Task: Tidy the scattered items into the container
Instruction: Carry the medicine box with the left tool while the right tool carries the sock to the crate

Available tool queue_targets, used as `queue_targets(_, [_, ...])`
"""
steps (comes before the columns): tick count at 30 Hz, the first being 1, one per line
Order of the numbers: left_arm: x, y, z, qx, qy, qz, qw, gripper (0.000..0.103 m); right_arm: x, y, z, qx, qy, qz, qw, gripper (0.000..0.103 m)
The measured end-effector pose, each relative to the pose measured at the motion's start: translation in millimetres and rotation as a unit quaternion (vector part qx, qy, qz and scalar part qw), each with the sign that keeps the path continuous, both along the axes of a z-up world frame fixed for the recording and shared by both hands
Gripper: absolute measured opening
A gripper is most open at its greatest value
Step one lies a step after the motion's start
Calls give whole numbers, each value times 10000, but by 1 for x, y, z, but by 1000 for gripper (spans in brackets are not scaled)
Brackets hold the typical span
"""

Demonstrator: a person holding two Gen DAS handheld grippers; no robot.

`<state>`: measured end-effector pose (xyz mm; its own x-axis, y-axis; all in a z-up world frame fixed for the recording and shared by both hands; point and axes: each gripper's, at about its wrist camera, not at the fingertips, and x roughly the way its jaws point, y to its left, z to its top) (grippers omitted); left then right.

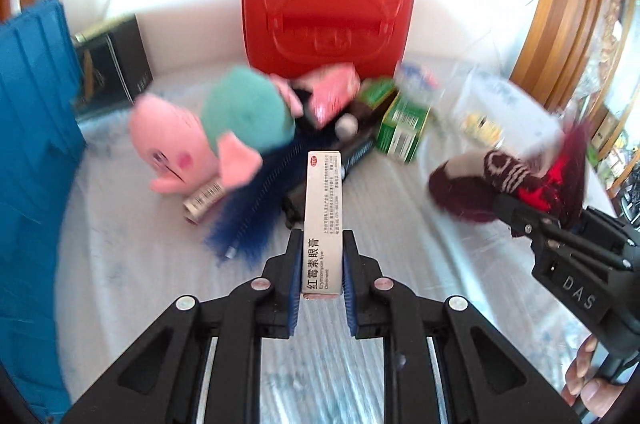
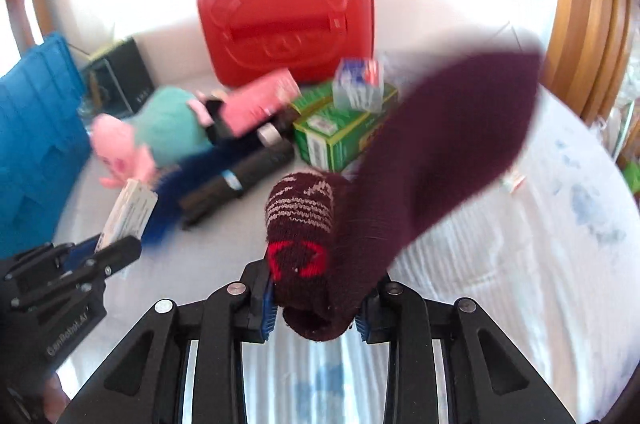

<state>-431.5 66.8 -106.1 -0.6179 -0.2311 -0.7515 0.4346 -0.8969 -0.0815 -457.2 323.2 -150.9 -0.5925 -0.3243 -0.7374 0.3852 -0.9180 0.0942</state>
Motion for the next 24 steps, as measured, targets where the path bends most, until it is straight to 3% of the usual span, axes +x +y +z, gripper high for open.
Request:
queue_targets(8, [59,5,79,-387,494,-73,9980,17,59,-10,81,-193,598,17,9980,28])
queue_targets(15, [116,8,121,-694,794,325,9939,17,103,-20,139,-306,1076,388,9930,28])
queue_targets(24, [174,17,146,-1036,750,1074,9860,17,148,-28,168,-681,1293,1175,9823,28])
